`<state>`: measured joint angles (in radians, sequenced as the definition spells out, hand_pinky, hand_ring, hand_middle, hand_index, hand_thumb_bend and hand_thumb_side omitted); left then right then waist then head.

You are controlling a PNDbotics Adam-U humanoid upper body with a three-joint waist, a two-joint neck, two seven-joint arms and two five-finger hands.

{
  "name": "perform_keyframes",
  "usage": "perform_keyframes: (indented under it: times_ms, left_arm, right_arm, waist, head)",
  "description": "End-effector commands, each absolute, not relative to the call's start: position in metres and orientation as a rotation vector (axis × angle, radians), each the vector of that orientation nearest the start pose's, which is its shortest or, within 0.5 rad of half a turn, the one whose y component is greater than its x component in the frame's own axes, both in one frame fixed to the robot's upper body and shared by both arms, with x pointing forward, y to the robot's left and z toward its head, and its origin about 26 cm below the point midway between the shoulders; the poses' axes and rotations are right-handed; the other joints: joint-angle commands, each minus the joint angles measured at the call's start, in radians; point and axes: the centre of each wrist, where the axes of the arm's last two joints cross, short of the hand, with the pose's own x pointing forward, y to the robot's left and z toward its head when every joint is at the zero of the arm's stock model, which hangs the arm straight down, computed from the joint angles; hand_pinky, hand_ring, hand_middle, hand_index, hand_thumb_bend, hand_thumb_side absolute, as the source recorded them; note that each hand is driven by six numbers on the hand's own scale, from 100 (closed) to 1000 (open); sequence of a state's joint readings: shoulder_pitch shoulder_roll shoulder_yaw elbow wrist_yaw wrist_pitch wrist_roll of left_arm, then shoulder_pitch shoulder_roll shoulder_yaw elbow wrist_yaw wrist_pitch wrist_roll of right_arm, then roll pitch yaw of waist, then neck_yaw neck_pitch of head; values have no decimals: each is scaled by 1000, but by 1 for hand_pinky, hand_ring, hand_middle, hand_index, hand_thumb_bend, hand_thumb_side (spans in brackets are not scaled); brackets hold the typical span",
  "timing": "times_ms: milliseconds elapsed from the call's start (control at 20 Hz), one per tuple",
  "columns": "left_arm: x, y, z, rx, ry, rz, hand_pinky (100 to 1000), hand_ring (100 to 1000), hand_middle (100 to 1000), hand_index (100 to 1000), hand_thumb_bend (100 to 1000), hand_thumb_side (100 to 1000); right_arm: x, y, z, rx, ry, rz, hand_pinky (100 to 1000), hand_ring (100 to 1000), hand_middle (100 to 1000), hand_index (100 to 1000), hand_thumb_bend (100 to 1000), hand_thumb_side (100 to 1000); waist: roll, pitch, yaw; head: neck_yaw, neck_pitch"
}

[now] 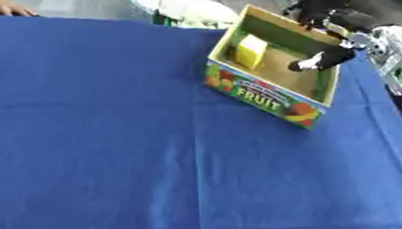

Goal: Pick up objects on the table and place them in the box.

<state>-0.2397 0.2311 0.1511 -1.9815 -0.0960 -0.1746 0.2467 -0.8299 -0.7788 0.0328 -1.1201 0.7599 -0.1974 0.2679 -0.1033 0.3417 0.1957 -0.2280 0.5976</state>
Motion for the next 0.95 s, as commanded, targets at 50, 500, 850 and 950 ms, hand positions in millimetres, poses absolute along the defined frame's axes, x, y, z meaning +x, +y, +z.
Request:
perform_keyframes:
  times_ms: [50, 500, 850, 950]
  left_arm:
    - [293, 291, 191, 458, -2457, 33, 838, 724, 947, 732, 190, 843]
    - [294, 292, 193, 465, -2466, 39, 838, 725, 946, 733, 188, 842]
    - [294, 294, 195, 483, -2475, 52, 837, 725, 945, 733, 188, 840]
    - [294, 294, 196, 489, -2483, 58, 837, 725, 944, 734, 188, 837]
  right_arm:
    - [398, -406, 318, -1299, -1643, 1156, 823, 827, 668, 860, 250, 667]
    - [331, -361, 343, -1254, -2016, 970, 796, 795, 618, 807, 115, 708]
    - [286, -338, 330, -1150, -2241, 746, 766, 784, 605, 797, 100, 749]
    - [283, -341, 323, -1124, -2293, 679, 760, 782, 602, 796, 100, 760]
  waist:
    - [7, -25, -7]
    - [22, -20, -22]
    - [27, -11, -36]
    - [28, -8, -39]
  head:
    - [10, 3]
    - [40, 0]
    - [82, -1]
    - [90, -1]
